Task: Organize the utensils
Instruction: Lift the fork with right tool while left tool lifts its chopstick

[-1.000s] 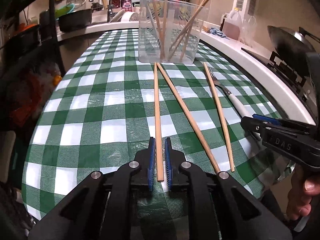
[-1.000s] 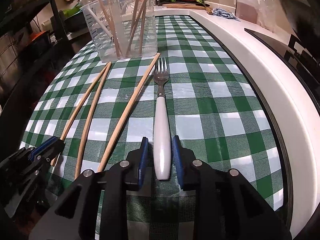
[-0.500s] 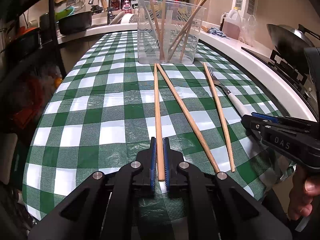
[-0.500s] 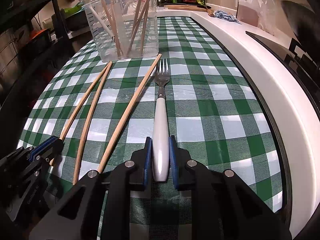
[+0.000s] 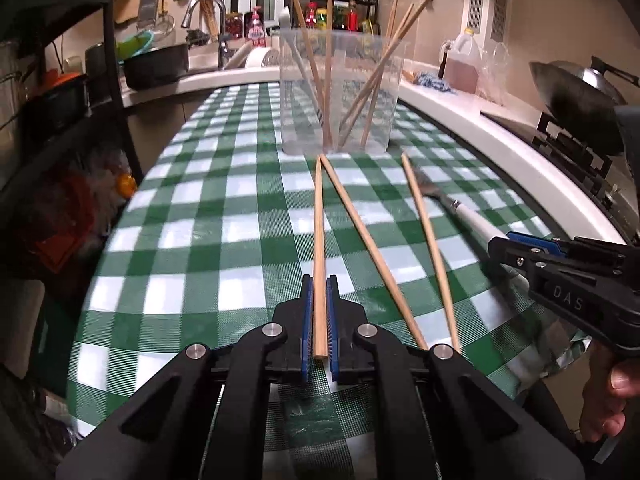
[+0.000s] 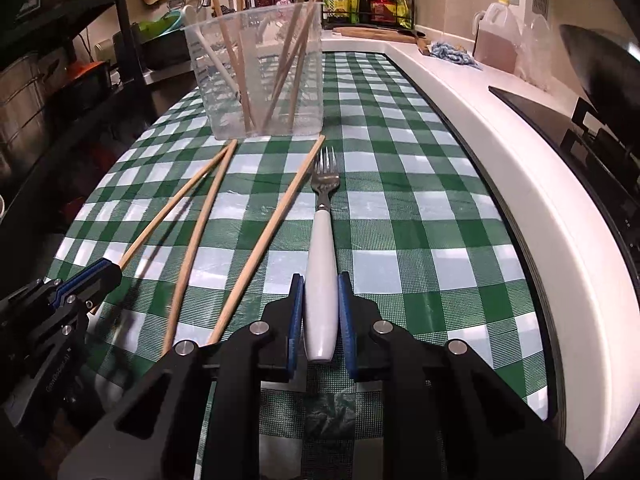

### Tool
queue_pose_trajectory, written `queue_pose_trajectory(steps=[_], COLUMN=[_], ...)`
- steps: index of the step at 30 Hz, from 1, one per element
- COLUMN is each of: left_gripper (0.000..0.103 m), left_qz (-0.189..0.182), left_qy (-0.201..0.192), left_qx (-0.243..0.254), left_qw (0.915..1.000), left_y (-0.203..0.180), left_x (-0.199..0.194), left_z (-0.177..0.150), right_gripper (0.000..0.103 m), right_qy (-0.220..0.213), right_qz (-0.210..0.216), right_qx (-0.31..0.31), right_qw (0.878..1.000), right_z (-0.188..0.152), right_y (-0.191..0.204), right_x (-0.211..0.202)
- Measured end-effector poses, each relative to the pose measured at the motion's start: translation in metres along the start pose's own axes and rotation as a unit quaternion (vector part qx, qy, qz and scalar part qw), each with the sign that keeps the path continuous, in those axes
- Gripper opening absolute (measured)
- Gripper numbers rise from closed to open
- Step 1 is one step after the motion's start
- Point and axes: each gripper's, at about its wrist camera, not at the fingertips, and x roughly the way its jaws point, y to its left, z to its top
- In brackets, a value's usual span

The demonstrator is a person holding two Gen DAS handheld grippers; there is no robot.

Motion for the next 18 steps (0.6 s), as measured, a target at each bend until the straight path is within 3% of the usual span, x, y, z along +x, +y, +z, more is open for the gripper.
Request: queue_pose_trajectory(steps=[18], left_gripper=[0.006], left_qz=[0.008], left_qy=[-0.083], left_qx=[-0.008], left_qw=[0.9965], left_y=[0.008], left_x=[-0.06], left_z=[0.016], right_gripper=[0.017], right_qy=[-0.06], right_qz=[-0.003], right_qx=[-0.013], right_qw=[0.998], right_z=[0.015], right_y=[-0.007], right_x=[-0.077])
